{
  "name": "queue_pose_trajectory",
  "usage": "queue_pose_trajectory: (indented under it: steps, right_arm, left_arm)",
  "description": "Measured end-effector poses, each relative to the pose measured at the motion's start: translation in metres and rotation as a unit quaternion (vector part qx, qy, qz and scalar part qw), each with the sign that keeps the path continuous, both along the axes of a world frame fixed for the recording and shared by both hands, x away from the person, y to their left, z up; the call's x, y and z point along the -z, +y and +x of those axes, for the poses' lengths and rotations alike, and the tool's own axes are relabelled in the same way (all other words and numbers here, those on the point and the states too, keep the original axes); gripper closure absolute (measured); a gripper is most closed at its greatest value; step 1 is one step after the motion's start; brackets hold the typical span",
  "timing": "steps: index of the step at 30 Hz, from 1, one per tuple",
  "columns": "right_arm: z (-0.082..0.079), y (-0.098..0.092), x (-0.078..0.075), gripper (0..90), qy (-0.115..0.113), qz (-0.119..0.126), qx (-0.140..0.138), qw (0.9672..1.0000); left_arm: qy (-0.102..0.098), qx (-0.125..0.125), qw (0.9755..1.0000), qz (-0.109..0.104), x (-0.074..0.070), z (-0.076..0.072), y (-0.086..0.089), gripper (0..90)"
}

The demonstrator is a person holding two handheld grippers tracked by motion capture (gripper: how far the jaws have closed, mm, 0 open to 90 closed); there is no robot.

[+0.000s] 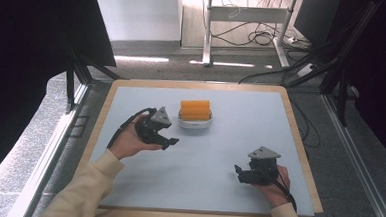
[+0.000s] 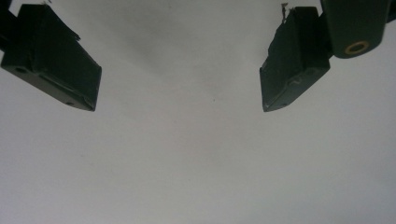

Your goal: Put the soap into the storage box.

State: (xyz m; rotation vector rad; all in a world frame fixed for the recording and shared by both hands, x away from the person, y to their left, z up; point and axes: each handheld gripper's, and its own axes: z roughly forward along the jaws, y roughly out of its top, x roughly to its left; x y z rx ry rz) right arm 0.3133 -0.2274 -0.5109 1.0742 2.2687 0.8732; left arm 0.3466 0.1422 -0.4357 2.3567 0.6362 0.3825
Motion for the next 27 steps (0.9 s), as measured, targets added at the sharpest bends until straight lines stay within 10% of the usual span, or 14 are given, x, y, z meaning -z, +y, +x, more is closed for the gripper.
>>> queue_pose_trajectory:
  steps: [7,14,27]
  right_arm:
    - [-0.001,0.000,-0.001,13.3,-0.002,0.002,-0.003,1.0000]
    - [-0.001,0.000,-0.002,13.3,-0.002,0.002,-0.002,1.0000]
    - [-0.001,-0.002,-0.002,13.2,-0.006,0.005,0.003,1.0000]
  left_arm:
    - [0.013,-0.032,0.9994,0.006,0.013,-0.034,0.016,34.9]
    - [0.023,-0.056,0.9976,-0.033,0.029,-0.058,0.035,34.7]
    - [0.029,-0.067,0.9967,-0.034,0.040,-0.068,0.047,34.4]
